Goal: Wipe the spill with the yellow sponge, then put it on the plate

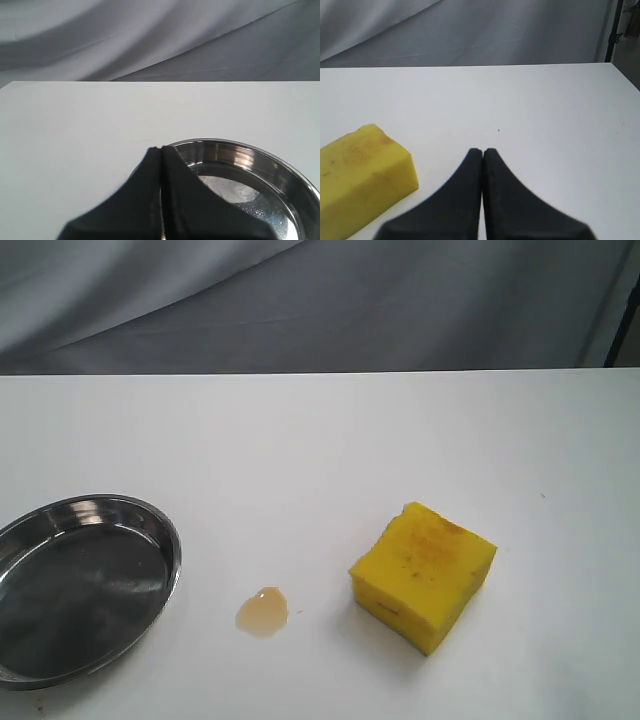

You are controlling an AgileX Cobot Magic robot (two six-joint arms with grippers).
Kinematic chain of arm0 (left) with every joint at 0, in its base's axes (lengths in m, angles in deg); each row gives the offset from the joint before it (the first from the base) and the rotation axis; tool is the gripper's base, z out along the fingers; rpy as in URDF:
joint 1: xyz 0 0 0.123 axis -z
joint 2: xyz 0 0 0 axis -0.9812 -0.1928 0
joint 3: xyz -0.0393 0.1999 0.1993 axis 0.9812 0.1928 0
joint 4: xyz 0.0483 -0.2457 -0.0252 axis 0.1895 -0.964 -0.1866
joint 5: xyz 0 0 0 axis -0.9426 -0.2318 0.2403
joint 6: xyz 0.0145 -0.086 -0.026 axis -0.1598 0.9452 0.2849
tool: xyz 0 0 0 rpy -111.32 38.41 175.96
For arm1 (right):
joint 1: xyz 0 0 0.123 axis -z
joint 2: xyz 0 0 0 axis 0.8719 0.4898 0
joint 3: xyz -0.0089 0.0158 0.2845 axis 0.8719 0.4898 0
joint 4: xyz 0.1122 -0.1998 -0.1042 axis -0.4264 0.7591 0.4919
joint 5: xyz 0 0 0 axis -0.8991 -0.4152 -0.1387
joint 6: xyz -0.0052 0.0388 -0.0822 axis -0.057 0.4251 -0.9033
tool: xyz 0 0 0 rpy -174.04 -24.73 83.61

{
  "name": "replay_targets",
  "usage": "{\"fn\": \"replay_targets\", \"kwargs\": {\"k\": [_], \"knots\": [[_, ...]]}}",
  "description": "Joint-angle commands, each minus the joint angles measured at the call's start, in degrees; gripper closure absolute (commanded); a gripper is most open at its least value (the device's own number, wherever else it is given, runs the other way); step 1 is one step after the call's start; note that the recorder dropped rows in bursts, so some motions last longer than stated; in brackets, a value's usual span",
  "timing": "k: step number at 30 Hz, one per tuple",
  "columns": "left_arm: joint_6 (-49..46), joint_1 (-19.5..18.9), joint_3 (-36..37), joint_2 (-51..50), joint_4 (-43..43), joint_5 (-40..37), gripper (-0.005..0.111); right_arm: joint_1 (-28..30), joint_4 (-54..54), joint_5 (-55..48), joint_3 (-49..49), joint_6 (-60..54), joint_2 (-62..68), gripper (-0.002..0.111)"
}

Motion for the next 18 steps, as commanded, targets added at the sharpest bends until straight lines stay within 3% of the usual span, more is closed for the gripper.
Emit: {"fn": "replay_targets", "kwargs": {"k": [1, 18], "knots": [[0.6, 0.2, 0.2, 0.1, 0.1, 0.4, 0.107, 0.1, 0.6, 0.3, 0.1, 0.0, -0.1, 0.108], [0.6, 0.2, 0.2, 0.1, 0.1, 0.4, 0.107, 0.1, 4.8, 7.5, 0.1, -1.1, -0.1, 0.108]]}}
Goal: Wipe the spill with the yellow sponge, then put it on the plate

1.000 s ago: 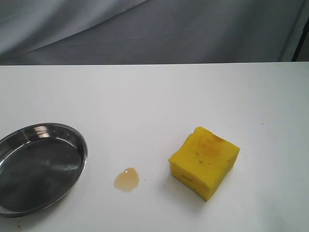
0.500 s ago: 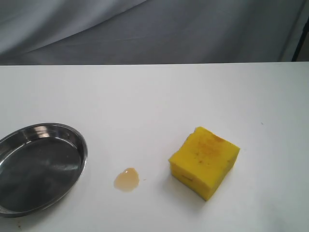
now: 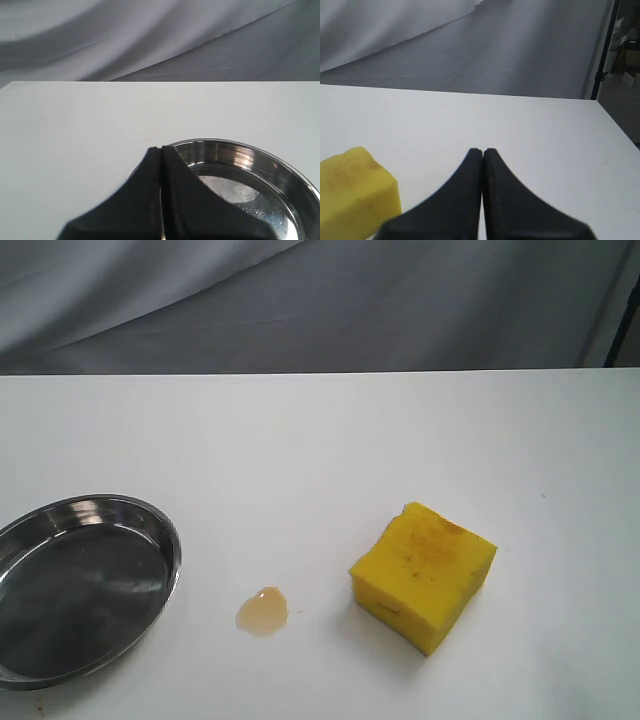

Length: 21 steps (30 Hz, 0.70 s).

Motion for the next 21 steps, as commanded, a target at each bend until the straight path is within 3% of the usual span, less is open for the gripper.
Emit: {"fn": "replay_targets", "kwargs": {"k": [1, 6, 9, 12, 15, 21], "knots": [[0.6, 0.2, 0.2, 0.1, 0.1, 0.4, 0.107, 0.1, 0.8, 2.9, 0.1, -0.4, -0.1, 0.108], [0.6, 0.2, 0.2, 0.1, 0.1, 0.4, 0.107, 0.1, -3.4, 17.7, 0.1, 0.2, -0.1, 0.108], [0.6, 0.2, 0.2, 0.1, 0.1, 0.4, 0.107, 0.1, -13.6, 27.6, 0.1, 7.4, -0.1, 0.108], [0.6, 0.2, 0.2, 0.1, 0.1, 0.4, 0.107, 0.1, -16.1, 35.2, 0.1, 12.5, -0.1, 0.108], [0.6, 0.2, 0.2, 0.1, 0.1, 0.4, 0.107, 0.1, -15.4, 29.1, -3.7, 14.9, -0.1, 0.108], [0.6, 0.2, 0.2, 0.1, 0.1, 0.4, 0.107, 0.1, -9.1, 7.5, -19.2, 12.0, 2.7, 0.108]]}}
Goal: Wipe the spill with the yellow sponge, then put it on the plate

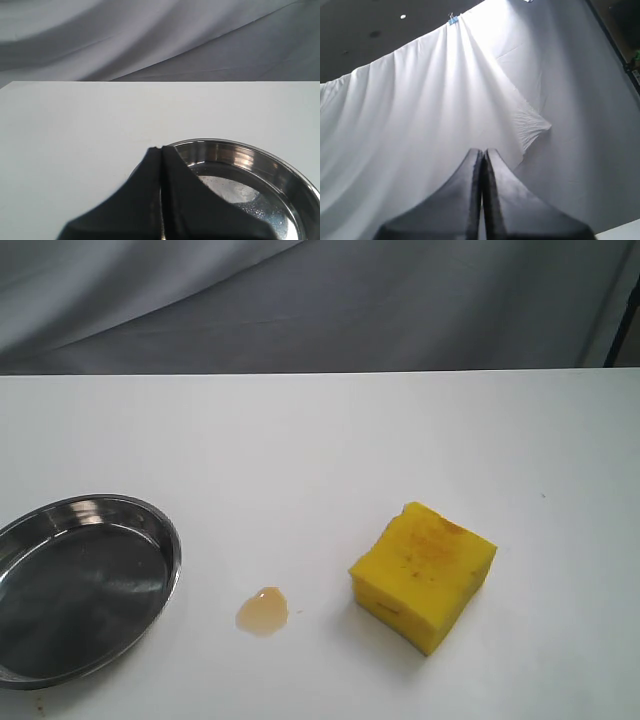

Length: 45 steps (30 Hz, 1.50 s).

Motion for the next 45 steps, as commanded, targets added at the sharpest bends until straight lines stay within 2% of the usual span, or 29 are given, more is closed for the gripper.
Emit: {"fn": "replay_targets", "kwargs": {"k": [1, 6, 8, 13, 19, 25, 36, 39, 45], "knots": [[0.6, 0.2, 0.2, 0.1, 0.1, 0.4, 0.107, 0.1, 6.7, -14.6, -11.3, -2.7, 4.3, 0.108], [0.6, 0.2, 0.2, 0.1, 0.1, 0.4, 0.107, -2.1, 9.4, -30.3, -22.3, -7.0, 14.9, 0.108], [0.6, 0.2, 0.2, 0.1, 0.1, 0.4, 0.107, -5.9, 9.5, -36.4, -27.6, -12.2, 23.6, 0.108], [0.6, 0.2, 0.2, 0.1, 0.1, 0.4, 0.107, -12.9, 9.5, -33.5, -31.1, -17.9, 37.0, 0.108], [0.6, 0.2, 0.2, 0.1, 0.1, 0.4, 0.107, -17.1, 9.6, -39.2, -35.8, -22.4, 54.0, 0.108], [0.6, 0.2, 0.2, 0.1, 0.1, 0.4, 0.107, -17.3, 9.4, -43.7, -39.0, -23.3, 64.0, 0.108], [0.6, 0.2, 0.2, 0.1, 0.1, 0.4, 0.107, -17.3, -0.7, -43.8, -39.4, -32.2, 76.8, 0.108], [0.6, 0.2, 0.2, 0.1, 0.1, 0.4, 0.107, -17.3, -0.7, -43.8, -39.4, -32.2, 80.0, 0.101], [0.6, 0.2, 0.2, 0.1, 0.1, 0.4, 0.107, -17.3, -0.7, -42.6, -39.4, -32.2, 85.7, 0.077]]}}
